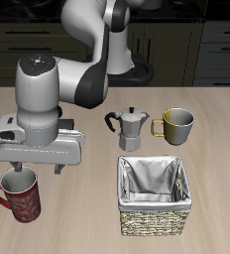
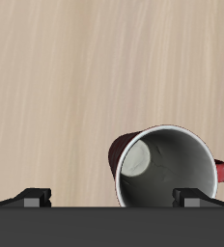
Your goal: Place the red mug in the basket
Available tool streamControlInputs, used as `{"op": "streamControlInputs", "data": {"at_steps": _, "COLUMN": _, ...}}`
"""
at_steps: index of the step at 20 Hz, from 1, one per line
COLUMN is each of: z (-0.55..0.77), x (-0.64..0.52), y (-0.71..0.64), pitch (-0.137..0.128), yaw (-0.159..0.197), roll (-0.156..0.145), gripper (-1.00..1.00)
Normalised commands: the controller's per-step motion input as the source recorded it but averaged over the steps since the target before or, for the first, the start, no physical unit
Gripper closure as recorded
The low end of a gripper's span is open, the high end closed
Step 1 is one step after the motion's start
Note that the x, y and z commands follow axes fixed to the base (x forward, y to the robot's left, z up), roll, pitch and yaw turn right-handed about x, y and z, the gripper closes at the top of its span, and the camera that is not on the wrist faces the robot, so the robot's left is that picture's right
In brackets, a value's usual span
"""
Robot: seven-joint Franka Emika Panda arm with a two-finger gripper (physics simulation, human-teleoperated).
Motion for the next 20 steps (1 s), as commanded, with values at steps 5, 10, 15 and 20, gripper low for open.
{"op": "streamControlInputs", "data": {"at_steps": 5, "z": -0.20, "x": 0.05, "y": -0.01, "pitch": 0.023, "yaw": 0.005, "roll": 0.002, "gripper": -1.00}}
{"op": "streamControlInputs", "data": {"at_steps": 10, "z": -0.18, "x": 0.03, "y": -0.02, "pitch": 0.021, "yaw": -0.006, "roll": -0.003, "gripper": -1.00}}
{"op": "streamControlInputs", "data": {"at_steps": 15, "z": -0.20, "x": 0.03, "y": -0.05, "pitch": 0.029, "yaw": -0.016, "roll": 0.001, "gripper": -1.00}}
{"op": "streamControlInputs", "data": {"at_steps": 20, "z": -0.21, "x": -0.04, "y": -0.09, "pitch": 0.035, "yaw": -0.013, "roll": 0.025, "gripper": 1.00}}
